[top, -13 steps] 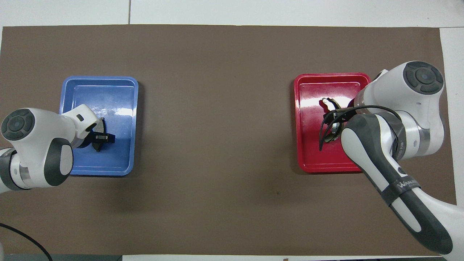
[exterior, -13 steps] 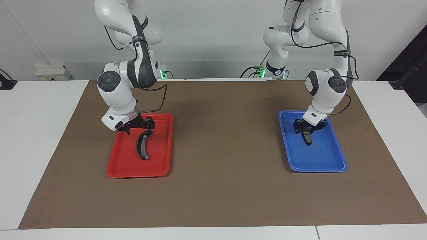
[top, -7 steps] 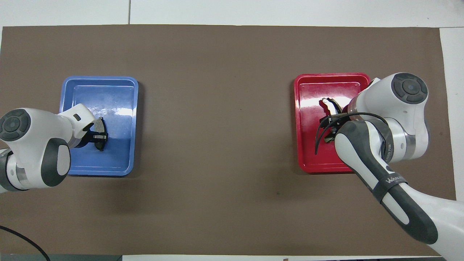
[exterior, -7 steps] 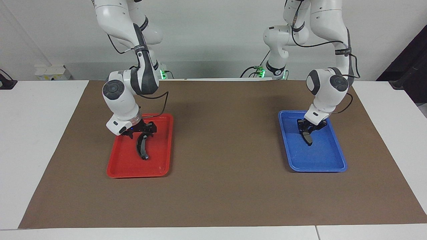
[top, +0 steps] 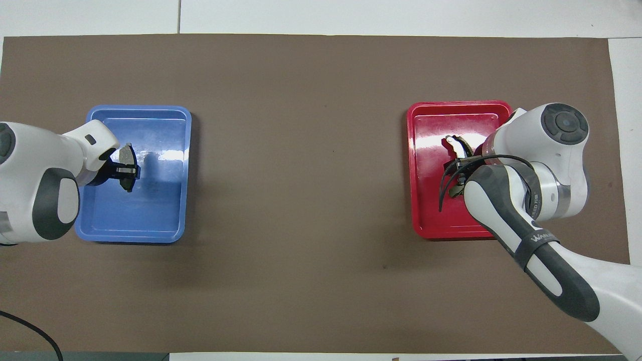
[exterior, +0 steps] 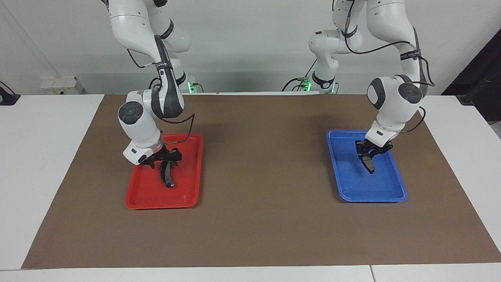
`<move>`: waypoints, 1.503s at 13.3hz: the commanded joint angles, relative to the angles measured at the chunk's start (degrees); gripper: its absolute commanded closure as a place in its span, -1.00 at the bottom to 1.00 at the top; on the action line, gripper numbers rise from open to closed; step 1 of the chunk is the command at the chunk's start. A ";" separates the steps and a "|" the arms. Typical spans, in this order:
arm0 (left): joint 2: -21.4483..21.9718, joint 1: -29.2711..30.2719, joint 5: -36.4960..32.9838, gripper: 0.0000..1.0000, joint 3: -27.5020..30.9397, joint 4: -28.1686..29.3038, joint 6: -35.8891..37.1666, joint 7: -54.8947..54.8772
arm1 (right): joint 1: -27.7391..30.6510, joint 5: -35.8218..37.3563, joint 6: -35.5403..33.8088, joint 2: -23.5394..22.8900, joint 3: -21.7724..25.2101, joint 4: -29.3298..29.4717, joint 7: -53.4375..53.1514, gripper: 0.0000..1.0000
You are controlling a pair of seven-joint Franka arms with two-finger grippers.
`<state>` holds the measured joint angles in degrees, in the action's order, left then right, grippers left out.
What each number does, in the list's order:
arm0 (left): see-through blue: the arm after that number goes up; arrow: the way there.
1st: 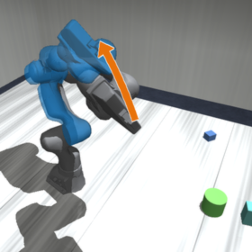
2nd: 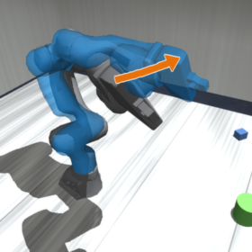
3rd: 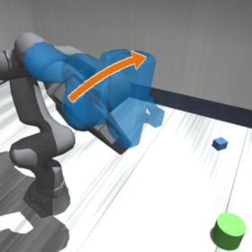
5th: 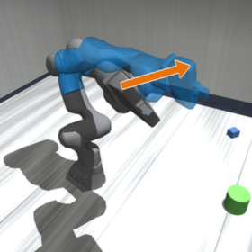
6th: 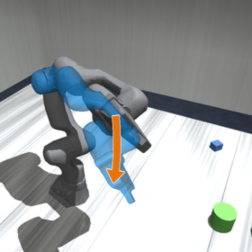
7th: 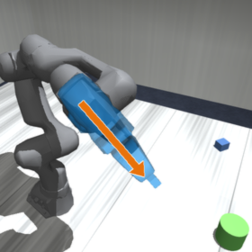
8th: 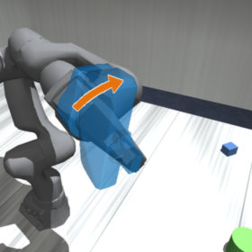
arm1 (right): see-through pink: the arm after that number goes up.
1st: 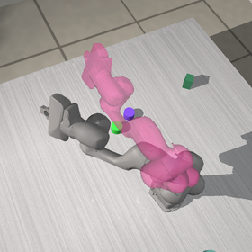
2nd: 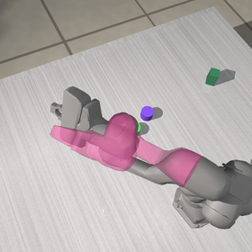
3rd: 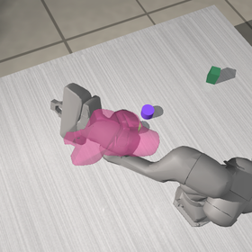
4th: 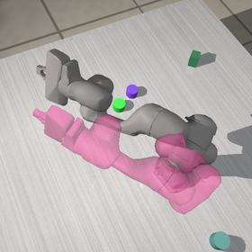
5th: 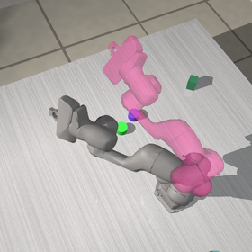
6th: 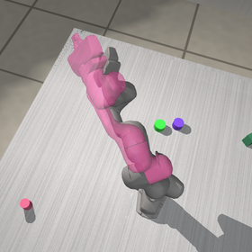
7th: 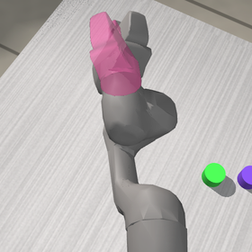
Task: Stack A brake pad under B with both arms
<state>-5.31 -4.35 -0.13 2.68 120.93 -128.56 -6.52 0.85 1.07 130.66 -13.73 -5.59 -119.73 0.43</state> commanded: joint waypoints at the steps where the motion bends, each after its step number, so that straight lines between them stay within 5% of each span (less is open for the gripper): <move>1: -0.14 -1.54 2.22 0.98 -0.30 -6.05 6.21 0.02 | 1.34 -0.02 1.00 -0.33 -1.18 -0.42 1.50 -0.86; 3: 0.21 -2.50 8.20 0.98 -3.81 -8.33 7.27 3.42 | 1.34 0.07 0.91 -0.42 -1.18 -0.42 1.59 -0.75; 7: -0.23 -3.12 8.04 0.98 -14.43 -10.89 6.40 14.75 | 1.43 0.24 1.00 -0.42 -1.18 -0.42 1.59 -0.50; 12: -3.21 -2.95 0.68 0.99 -29.54 -13.71 2.10 35.31 | 1.61 0.42 1.78 -0.59 -1.18 -0.50 1.94 -0.35; 16: -10.14 -3.64 -10.22 0.99 -36.15 -13.97 -3.26 49.12 | 1.96 0.42 1.79 -0.59 -1.01 -0.51 3.52 -0.22; 20: -22.26 -10.75 -20.77 0.99 -35.73 -23.09 -3.01 60.64 | 1.87 0.42 1.88 -0.59 -1.01 -1.12 3.52 -0.17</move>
<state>-20.58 -11.80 -16.60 -33.68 104.99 -132.28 49.55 1.35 1.15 131.17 -14.19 -5.62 -119.85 2.43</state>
